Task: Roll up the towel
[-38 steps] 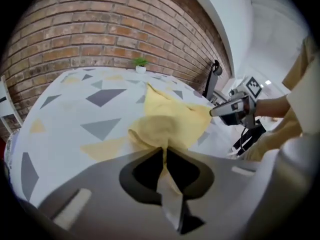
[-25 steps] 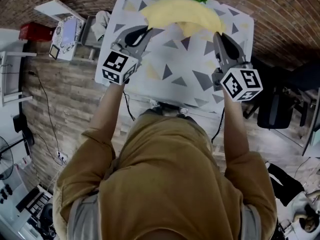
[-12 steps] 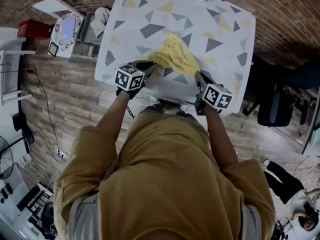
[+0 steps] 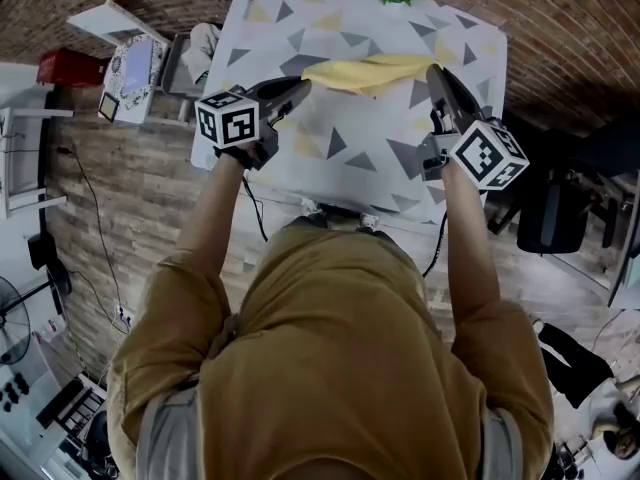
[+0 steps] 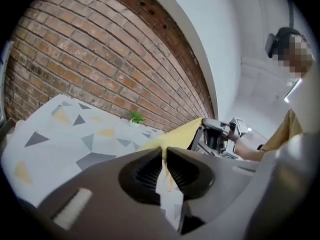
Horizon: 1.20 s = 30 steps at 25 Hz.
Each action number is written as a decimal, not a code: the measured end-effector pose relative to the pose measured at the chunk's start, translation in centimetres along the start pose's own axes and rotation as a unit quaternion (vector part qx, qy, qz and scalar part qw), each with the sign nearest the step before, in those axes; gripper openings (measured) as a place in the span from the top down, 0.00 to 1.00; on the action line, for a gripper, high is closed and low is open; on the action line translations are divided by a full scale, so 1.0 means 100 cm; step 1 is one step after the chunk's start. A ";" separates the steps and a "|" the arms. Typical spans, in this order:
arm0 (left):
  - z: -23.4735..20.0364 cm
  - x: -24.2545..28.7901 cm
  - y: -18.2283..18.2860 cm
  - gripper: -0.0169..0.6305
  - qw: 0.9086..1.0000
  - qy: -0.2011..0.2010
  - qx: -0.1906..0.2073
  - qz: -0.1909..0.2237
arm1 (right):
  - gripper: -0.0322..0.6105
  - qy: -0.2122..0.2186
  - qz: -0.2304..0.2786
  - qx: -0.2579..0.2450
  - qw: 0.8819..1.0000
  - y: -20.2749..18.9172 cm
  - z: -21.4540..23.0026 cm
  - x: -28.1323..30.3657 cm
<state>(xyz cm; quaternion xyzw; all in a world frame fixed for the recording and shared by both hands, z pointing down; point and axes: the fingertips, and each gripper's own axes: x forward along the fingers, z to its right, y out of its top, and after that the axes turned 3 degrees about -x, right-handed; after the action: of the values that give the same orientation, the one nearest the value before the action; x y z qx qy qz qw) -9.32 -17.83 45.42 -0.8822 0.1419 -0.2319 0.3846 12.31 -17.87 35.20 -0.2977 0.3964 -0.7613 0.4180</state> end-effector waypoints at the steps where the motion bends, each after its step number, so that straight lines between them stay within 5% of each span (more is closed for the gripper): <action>1: -0.001 -0.001 -0.002 0.84 1.000 -0.003 -0.016 0.000 | 0.92 0.006 0.010 -0.003 1.000 0.011 -0.005 0.001; 7: 0.002 0.002 -0.027 0.84 0.979 -0.073 -0.192 0.007 | 0.92 0.028 0.028 -0.017 0.999 0.031 -0.025 0.008; 13: 0.007 0.018 -0.073 0.83 0.977 -0.069 -0.197 -0.052 | 0.92 0.052 0.038 -0.011 0.998 0.042 -0.040 0.016; 14: 0.006 0.021 -0.075 0.82 0.981 -0.053 -0.179 -0.054 | 0.92 0.060 0.041 -0.011 0.997 0.044 -0.043 0.017; 17: 0.017 0.045 -0.073 0.42 0.996 -0.006 -0.054 -0.073 | 0.92 0.061 0.044 -0.004 0.997 0.052 -0.047 0.014; 18: 0.028 0.057 -0.067 0.36 0.998 0.000 -0.009 -0.069 | 0.92 0.061 0.045 -0.003 0.997 0.054 -0.050 0.013; 21: 0.062 0.094 -0.038 0.36 0.994 0.000 0.105 -0.038 | 0.92 0.089 0.050 -0.006 0.995 0.060 -0.066 0.013; 24: 0.087 0.119 -0.009 0.36 0.985 -0.007 0.174 -0.011 | 0.92 0.102 0.047 -0.007 0.994 0.064 -0.077 0.007; 30: 0.069 0.125 -0.007 0.52 0.983 0.011 0.183 -0.031 | 0.92 0.119 0.041 -0.015 0.992 0.066 -0.086 0.001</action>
<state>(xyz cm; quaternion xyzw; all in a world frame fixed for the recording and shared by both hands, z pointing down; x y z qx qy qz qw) 4.96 -18.48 45.53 -0.7983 0.0736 -0.2759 0.5303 8.14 -17.10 25.24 -0.1945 0.4667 -0.7673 0.3945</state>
